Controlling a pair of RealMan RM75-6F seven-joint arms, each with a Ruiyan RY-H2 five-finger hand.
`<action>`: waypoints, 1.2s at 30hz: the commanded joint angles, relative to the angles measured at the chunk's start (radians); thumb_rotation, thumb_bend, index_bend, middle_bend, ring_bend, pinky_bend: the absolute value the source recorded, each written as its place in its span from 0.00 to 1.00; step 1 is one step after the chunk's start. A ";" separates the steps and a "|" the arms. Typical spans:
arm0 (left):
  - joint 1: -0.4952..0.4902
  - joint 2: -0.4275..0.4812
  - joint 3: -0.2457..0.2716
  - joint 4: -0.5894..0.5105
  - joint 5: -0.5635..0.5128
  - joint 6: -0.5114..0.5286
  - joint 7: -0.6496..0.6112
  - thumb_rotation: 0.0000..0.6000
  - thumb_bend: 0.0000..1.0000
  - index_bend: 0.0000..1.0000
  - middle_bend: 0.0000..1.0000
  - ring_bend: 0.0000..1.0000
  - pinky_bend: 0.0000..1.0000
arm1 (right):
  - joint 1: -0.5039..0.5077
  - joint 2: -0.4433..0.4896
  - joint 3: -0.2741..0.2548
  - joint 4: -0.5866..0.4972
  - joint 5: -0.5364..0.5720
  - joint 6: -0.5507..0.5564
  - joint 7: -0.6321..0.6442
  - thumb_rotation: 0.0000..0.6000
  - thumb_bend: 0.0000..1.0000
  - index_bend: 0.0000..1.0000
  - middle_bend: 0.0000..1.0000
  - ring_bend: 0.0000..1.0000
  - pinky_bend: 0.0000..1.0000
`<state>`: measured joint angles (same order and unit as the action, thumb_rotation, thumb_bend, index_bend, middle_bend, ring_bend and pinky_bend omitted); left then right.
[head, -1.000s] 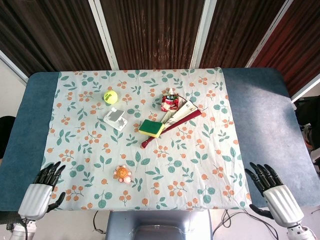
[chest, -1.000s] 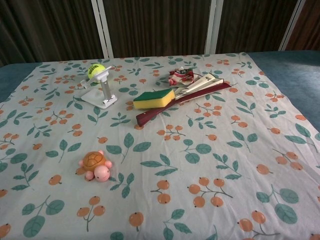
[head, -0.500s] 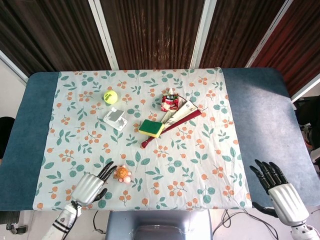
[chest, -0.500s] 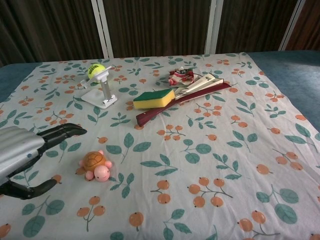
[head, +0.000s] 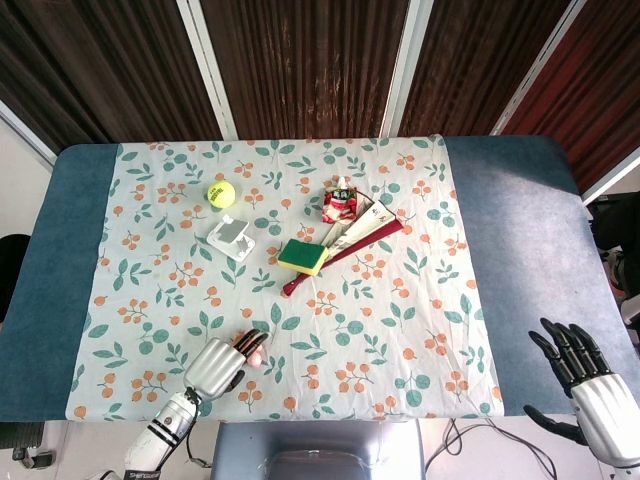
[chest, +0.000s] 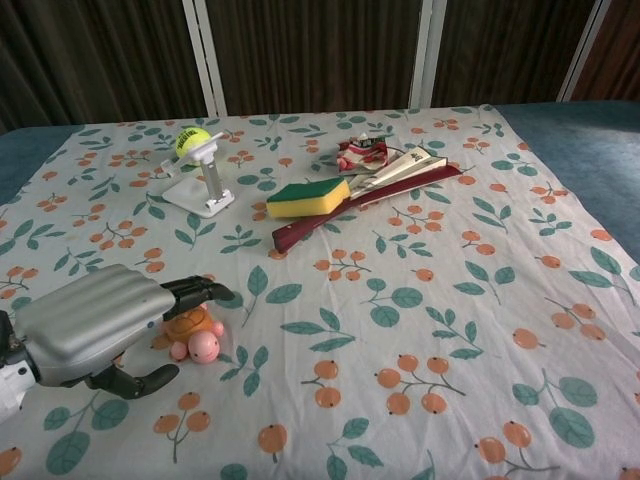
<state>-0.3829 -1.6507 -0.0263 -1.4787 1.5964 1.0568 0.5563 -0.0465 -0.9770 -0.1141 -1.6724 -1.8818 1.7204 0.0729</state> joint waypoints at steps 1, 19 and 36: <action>-0.002 -0.008 0.003 0.018 -0.003 0.017 0.009 1.00 0.38 0.22 0.20 0.96 1.00 | -0.002 0.001 -0.001 0.001 -0.003 0.001 0.000 1.00 0.08 0.00 0.00 0.00 0.00; -0.017 -0.084 0.021 0.183 0.062 0.153 -0.044 1.00 0.50 0.65 0.71 1.00 1.00 | -0.003 -0.001 0.005 -0.003 -0.001 -0.010 -0.008 1.00 0.08 0.00 0.00 0.00 0.00; -0.021 -0.160 0.039 0.353 0.094 0.239 -0.185 1.00 0.47 0.43 0.56 1.00 1.00 | -0.003 -0.001 0.007 -0.004 -0.003 -0.017 -0.011 1.00 0.08 0.00 0.00 0.00 0.00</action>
<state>-0.4014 -1.8227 0.0072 -1.1063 1.7026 1.3150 0.3640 -0.0498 -0.9780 -0.1074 -1.6766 -1.8849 1.7038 0.0625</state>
